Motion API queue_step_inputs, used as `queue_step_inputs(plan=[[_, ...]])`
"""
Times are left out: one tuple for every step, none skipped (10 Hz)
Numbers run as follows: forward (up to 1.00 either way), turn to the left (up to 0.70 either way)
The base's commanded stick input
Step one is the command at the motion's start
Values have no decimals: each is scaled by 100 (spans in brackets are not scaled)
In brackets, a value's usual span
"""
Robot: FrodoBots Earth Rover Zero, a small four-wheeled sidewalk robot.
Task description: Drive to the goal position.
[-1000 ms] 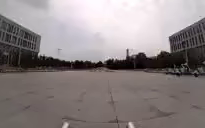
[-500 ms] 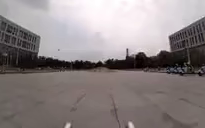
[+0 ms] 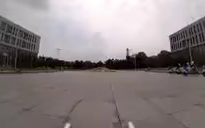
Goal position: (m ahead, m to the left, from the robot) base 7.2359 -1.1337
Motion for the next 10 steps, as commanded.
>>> queue_step_inputs(plan=[[85,0],[85,0],[85,0],[85,0],[85,0],[85,0],[85,0],[85,0],[85,0],[85,0]])
